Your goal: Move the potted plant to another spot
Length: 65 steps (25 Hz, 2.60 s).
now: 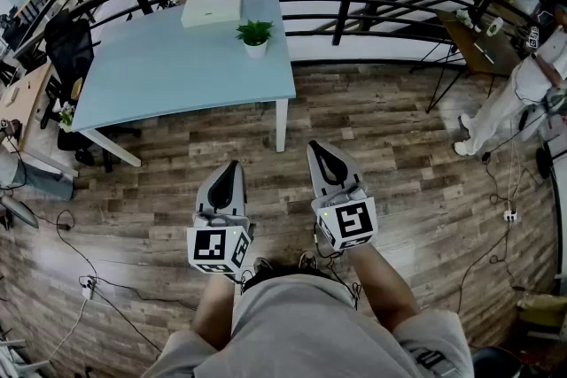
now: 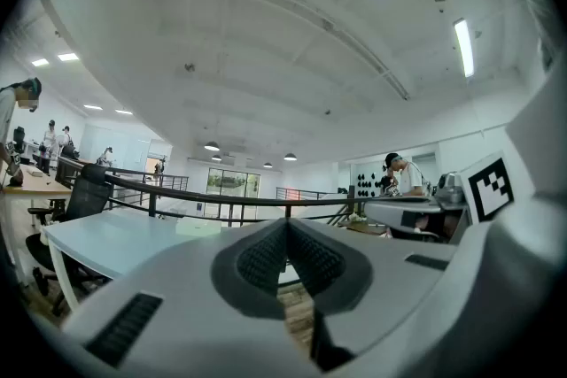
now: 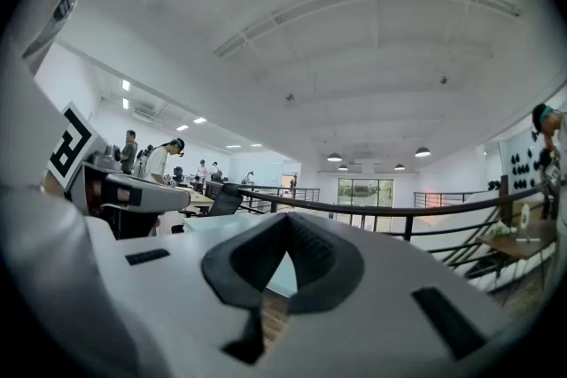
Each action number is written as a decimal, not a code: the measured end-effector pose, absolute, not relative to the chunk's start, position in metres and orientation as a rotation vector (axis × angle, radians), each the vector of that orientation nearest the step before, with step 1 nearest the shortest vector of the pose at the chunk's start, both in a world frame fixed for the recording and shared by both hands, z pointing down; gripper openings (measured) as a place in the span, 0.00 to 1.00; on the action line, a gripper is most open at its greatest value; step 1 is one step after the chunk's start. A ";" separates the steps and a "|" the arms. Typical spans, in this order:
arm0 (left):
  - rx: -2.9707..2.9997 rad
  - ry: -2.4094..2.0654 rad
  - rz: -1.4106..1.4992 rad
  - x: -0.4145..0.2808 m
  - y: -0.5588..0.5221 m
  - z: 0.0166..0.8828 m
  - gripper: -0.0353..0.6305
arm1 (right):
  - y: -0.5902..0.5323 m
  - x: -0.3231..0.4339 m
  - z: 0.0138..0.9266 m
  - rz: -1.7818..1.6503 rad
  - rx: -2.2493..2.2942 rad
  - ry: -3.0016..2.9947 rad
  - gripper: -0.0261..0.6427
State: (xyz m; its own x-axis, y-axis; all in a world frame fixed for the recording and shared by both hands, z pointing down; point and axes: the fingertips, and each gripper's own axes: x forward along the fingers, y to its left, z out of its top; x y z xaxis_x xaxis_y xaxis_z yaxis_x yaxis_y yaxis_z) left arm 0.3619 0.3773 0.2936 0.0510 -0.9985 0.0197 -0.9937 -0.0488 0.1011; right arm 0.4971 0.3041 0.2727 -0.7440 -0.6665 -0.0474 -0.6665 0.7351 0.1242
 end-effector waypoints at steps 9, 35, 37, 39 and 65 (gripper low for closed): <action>2.219 -2.084 -0.063 0.348 0.396 0.297 0.07 | 0.327 0.476 0.277 -0.182 1.107 -2.923 0.04; 2.226 -1.818 0.003 0.308 0.438 0.376 0.07 | 0.395 0.447 0.367 0.016 1.080 -2.769 0.27; 2.234 -1.817 0.008 0.305 0.434 0.377 0.07 | 0.390 0.448 0.375 0.040 1.095 -2.753 0.30; 2.229 -1.820 0.010 0.299 0.428 0.379 0.07 | 0.382 0.447 0.381 0.070 1.106 -2.746 0.32; 2.114 -1.863 0.151 0.224 0.205 0.402 0.07 | 0.126 0.368 0.405 0.098 0.979 -2.775 0.41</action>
State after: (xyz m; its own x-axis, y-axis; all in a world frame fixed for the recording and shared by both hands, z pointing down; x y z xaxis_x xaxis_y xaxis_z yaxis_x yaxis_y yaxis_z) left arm 0.2241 0.2054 0.4024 0.1450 -0.9473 0.2858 -0.9809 -0.0997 0.1670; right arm 0.3676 0.1256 0.4049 -0.7618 -0.6140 0.2067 -0.6270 0.7790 0.0034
